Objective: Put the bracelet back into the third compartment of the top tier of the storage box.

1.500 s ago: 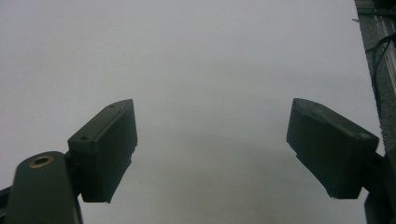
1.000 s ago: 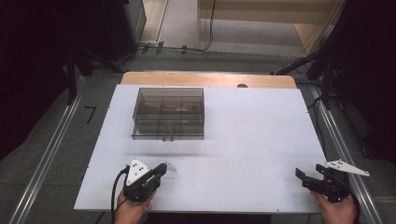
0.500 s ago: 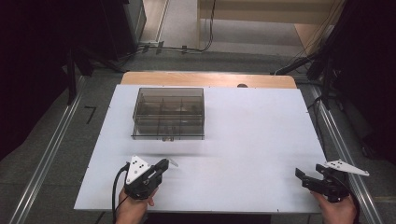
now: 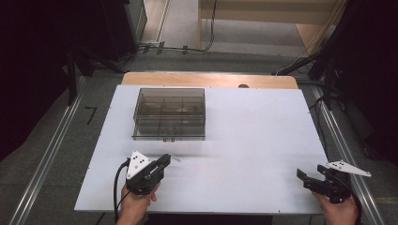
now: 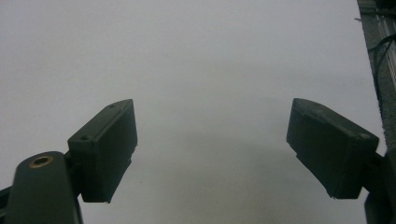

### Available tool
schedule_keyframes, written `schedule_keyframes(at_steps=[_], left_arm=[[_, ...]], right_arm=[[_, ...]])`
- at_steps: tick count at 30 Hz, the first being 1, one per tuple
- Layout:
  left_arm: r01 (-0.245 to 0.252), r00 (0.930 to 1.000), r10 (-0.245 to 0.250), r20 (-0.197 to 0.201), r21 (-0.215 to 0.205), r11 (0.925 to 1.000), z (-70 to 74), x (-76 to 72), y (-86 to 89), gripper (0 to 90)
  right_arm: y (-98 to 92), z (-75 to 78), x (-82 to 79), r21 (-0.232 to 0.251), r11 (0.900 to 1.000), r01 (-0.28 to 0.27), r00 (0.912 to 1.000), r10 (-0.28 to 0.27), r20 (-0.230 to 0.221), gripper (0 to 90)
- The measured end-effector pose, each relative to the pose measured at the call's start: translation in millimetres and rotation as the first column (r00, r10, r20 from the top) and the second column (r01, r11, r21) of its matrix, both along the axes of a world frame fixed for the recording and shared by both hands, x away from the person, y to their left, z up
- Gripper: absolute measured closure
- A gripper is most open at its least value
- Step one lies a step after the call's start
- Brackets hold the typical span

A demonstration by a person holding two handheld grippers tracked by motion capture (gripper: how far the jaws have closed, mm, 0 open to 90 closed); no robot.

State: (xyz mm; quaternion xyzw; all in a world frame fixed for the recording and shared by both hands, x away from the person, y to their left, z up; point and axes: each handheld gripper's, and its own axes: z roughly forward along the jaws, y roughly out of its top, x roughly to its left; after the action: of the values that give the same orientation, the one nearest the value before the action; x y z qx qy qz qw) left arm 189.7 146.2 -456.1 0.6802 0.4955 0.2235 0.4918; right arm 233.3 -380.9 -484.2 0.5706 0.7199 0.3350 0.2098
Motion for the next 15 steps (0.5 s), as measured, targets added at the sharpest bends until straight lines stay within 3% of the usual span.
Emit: schedule_keyframes(at_steps=[15], left_arm=[[-0.001, 0.9997, 0.002, 0.025, -0.024, 0.9997, 9.8, 10.3, -7.2, 84.7]], right_arm=[[-0.1, -0.2, 0.1, 0.001, 1.000, -0.003, 1.0000, 0.003, -0.001, 14.7]])
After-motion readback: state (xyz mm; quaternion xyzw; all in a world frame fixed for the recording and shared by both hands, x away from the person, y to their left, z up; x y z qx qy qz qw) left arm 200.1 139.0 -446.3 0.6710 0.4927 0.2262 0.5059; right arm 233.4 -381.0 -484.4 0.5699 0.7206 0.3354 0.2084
